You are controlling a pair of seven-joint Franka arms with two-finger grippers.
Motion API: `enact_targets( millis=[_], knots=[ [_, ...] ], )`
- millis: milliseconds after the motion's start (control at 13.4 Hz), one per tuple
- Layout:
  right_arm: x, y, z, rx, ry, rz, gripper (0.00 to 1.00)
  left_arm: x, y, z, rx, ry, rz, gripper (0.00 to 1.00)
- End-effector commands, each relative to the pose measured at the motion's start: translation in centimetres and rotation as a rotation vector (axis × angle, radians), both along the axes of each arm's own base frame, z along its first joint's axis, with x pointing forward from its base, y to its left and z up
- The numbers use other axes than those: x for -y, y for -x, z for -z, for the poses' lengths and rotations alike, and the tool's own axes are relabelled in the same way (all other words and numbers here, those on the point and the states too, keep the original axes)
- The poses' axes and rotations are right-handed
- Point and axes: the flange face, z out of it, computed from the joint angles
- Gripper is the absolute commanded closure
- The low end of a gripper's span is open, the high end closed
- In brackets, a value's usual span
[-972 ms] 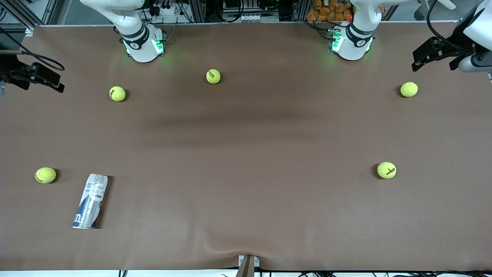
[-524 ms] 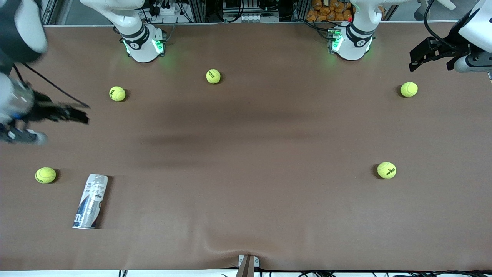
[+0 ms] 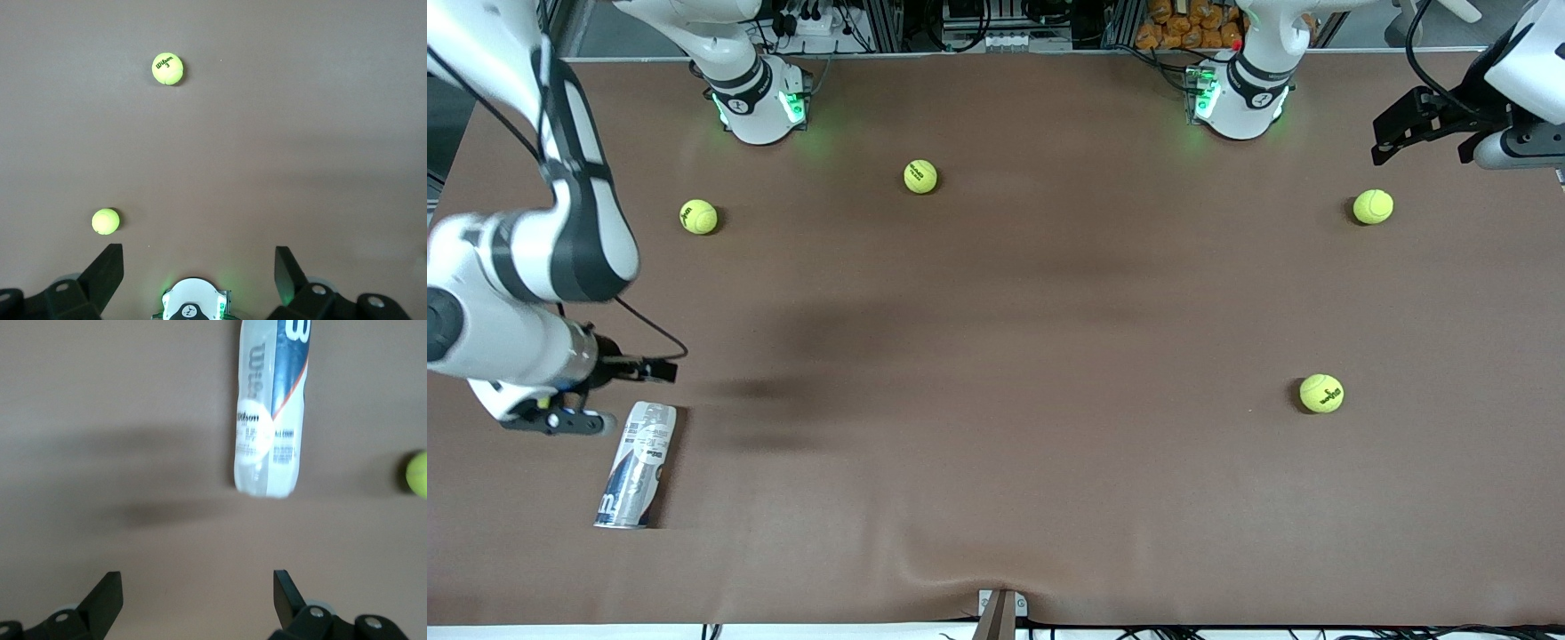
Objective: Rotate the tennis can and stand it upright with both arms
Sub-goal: 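Reach the right gripper down to the lying white-and-blue tennis can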
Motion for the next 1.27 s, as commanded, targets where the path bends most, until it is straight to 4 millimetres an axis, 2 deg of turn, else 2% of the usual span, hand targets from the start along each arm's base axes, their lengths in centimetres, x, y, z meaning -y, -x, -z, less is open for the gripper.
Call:
enact_targets(
  millis=[0, 224, 299, 449, 524, 673, 823, 898, 1047, 1197],
  knots=[
    [1.7, -3.0, 3.6, -0.007, 0.002, 0.004, 0.0, 0.1, 0.2, -0.2, -0.003, -0.013, 0.014, 0.0],
    [2.0, -4.3, 5.6, 0.029, 0.018, -0.062, 0.0, 0.2, -0.1, 0.1, -0.009, -0.013, 0.016, 0.0],
    [2.8, -4.7, 6.9, 0.047, 0.035, -0.095, 0.0, 0.2, -0.1, 0.1, -0.009, -0.013, 0.018, 0.0],
    [6.1, -4.9, 9.3, 0.065, 0.047, -0.123, 0.0, 0.2, -0.1, 0.1, -0.009, -0.013, 0.021, 0.0],
    [6.2, -5.2, 9.5, 0.092, 0.046, -0.128, 0.0, 0.2, -0.1, 0.1, -0.008, -0.012, 0.022, 0.0],
    [6.5, -5.0, 11.5, 0.079, 0.033, -0.11, 0.0, 0.1, -0.1, 0.0, -0.006, -0.012, 0.022, 0.0],
    [9.0, -4.7, 13.3, 0.075, 0.013, -0.064, 0.0, 0.0, -0.1, 0.0, -0.005, -0.012, 0.021, 0.0],
    [9.1, -4.9, 13.6, 0.105, 0.007, -0.059, 0.0, 0.0, -0.2, 0.1, -0.006, -0.01, 0.019, 0.0],
    [10.4, -4.6, 15.1, 0.104, -0.032, -0.009, 0.0, 0.1, -0.4, 0.3, -0.006, -0.011, 0.022, 0.0],
    [10.4, -4.4, 16.2, 0.098, -0.081, 0.034, 0.0, 0.1, -0.6, 0.3, 0.0, -0.009, 0.022, 0.0]
  ],
)
